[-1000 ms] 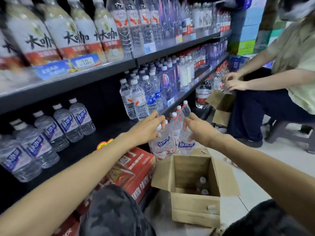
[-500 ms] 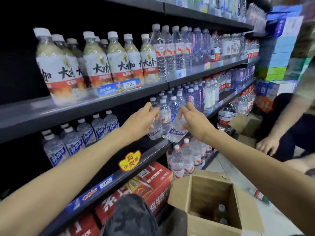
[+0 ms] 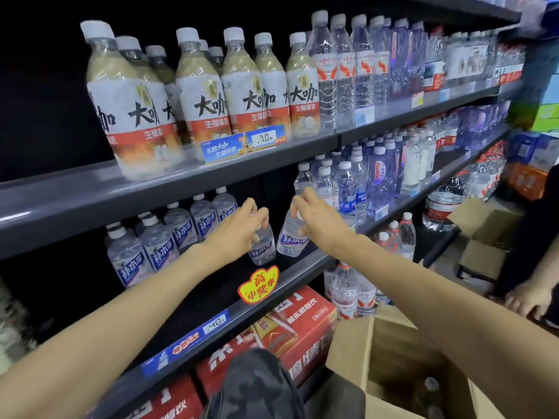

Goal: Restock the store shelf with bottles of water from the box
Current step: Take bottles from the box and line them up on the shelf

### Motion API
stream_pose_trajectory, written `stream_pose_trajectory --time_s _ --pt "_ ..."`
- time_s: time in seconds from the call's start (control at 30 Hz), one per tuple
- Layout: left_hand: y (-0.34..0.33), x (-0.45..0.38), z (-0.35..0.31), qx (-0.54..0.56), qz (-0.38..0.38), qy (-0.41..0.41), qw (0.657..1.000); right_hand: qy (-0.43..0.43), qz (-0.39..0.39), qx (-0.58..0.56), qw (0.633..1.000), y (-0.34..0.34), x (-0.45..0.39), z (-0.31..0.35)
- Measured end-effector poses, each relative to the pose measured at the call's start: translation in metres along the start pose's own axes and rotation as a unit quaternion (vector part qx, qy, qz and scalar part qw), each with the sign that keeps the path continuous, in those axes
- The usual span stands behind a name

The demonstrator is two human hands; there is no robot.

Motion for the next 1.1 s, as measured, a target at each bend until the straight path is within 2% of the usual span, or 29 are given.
stream_pose_trajectory --time_s 0.1,0.23,0.43,0.6,0.77,0.9,1.0,1.1 --pt "-0.006 -0.003 0.016 0.034 0.023 0.001 0.999 0.009 0.012 0.009 1.000 -0.016 -0.017 0.006" --pt "-0.013 -0.012 0.042 0.069 0.051 0.043 0.995 0.043 0.032 0.011 0.999 -0.029 -0.041 0.014" --pt "-0.024 -0.027 0.078 0.107 0.081 0.082 0.988 0.069 0.091 -0.032 0.993 -0.048 -0.071 0.014" --pt "-0.029 -0.038 0.102 0.132 0.063 0.120 0.982 0.089 0.125 -0.087 0.984 -0.063 -0.091 0.006" --pt "-0.036 -0.042 0.102 0.157 0.034 0.117 0.980 0.107 0.079 -0.087 0.987 -0.073 -0.102 0.003" --pt "-0.042 -0.031 0.108 0.185 -0.014 0.137 0.973 0.064 0.040 -0.185 0.980 -0.089 -0.099 0.000" --pt "-0.046 -0.022 0.120 0.198 -0.028 0.158 0.967 0.020 0.020 -0.314 0.949 -0.105 -0.087 -0.003" --pt "-0.048 -0.020 0.124 0.183 -0.038 0.173 0.967 -0.017 -0.019 -0.355 0.935 -0.117 -0.084 -0.002"
Point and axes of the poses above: each hand's wrist, its own x-axis away from the middle knuckle, its own y-axis out of the back of the hand, z = x × y, the point moved 6 cm from there along -x, towards the middle knuckle, and after that the axes turned 5 degrees about y, right-handed, at the moved point
